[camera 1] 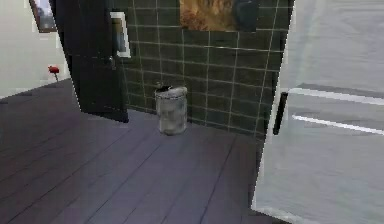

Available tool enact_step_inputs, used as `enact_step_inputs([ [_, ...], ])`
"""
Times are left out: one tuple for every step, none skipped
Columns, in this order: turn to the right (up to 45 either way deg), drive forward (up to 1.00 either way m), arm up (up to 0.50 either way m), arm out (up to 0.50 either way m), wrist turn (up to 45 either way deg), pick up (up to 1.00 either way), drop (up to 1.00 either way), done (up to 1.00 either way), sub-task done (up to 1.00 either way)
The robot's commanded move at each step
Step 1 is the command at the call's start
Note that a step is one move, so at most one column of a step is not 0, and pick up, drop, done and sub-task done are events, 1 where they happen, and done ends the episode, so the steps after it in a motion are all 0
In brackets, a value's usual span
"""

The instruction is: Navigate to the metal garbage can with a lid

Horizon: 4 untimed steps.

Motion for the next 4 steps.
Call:
enact_step_inputs([
  [0.0, 1.0, 0.0, 0.0, 0.0, 0.0, 0.0, 0.0, 0.0],
  [6.0, 0.0, 0.0, 0.0, 0.0, 0.0, 0.0, 0.0, 0.0],
  [0.0, 0.4, 0.0, 0.0, 0.0, 0.0, 0.0, 0.0, 0.0],
  [-21.0, 0.0, 0.0, 0.0, 0.0, 0.0, 0.0, 0.0, 0.0],
])
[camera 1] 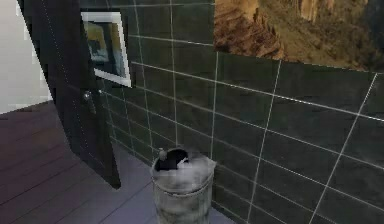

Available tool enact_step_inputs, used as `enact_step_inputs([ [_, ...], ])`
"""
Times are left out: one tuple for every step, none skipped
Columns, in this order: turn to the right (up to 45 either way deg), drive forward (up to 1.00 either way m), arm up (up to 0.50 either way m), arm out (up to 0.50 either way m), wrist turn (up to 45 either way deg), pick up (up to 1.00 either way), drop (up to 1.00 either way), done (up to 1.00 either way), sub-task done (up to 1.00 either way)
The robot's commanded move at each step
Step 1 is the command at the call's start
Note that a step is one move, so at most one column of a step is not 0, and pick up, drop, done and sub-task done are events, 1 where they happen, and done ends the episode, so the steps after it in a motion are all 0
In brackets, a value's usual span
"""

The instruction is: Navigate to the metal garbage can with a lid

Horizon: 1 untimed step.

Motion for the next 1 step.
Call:
enact_step_inputs([
  [0.0, 0.0, 0.0, 0.0, 0.0, 0.0, 0.0, 1.0, 0.0],
])
